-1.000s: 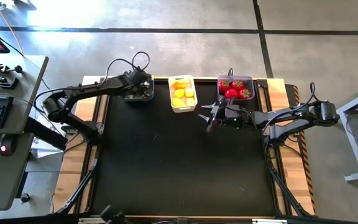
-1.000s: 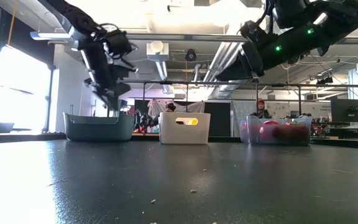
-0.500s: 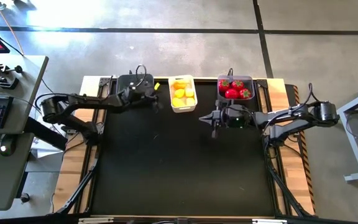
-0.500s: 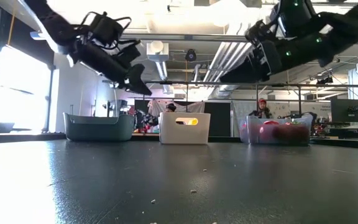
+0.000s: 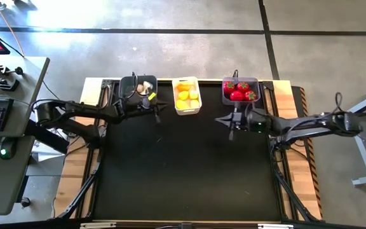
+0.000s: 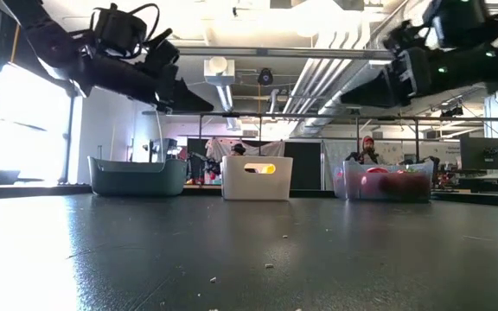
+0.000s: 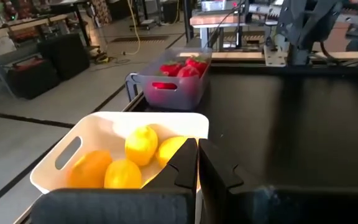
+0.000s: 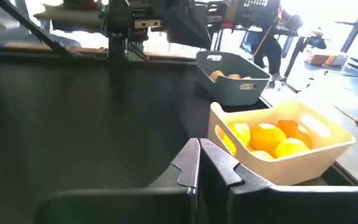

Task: Sort produce into baskets
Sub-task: Return to Home Position

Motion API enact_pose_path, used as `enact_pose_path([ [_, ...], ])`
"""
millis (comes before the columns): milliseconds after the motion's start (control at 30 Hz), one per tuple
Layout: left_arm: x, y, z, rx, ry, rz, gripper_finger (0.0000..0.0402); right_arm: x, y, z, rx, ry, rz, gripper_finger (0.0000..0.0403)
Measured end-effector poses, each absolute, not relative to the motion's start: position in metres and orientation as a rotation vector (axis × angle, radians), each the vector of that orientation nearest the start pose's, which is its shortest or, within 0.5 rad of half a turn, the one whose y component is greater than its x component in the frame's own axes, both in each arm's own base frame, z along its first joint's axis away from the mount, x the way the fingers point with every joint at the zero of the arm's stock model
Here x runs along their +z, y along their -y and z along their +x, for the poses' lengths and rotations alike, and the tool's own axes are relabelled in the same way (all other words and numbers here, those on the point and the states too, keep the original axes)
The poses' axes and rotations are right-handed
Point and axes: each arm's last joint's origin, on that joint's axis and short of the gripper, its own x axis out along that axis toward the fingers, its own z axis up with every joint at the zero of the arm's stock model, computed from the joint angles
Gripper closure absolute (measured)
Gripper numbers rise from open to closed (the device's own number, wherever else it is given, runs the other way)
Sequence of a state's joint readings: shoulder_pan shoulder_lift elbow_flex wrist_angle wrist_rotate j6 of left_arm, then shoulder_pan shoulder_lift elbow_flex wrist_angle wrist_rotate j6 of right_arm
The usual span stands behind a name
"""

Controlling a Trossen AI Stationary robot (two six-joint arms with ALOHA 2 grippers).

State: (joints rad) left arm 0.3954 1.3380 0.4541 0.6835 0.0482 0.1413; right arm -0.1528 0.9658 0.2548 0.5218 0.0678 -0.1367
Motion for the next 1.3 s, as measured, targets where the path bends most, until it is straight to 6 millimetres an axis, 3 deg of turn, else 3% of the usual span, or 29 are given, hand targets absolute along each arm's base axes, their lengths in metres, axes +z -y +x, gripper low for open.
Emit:
enact_pose_path([
  [333,0.209,-0.091,0.229,0.278,-0.142,0.13,0.0401,0.175,0.024,0.136,-0.227,-0.02,-0.104,0.0403],
  [700,0.214,-0.087,0.224,0.24,-0.066,0.163,0.0401,0.171,0.021,0.112,-0.267,0.012,-0.085,0.0403],
  [933,0.197,-0.076,0.195,0.258,0.095,0.129,0.0401,0.172,0.019,0.101,-0.276,0.027,-0.104,0.0403],
  [1300,0.191,-0.054,0.149,0.348,0.206,0.075,0.0401,0.171,0.02,0.095,-0.332,0.024,-0.109,0.0403],
])
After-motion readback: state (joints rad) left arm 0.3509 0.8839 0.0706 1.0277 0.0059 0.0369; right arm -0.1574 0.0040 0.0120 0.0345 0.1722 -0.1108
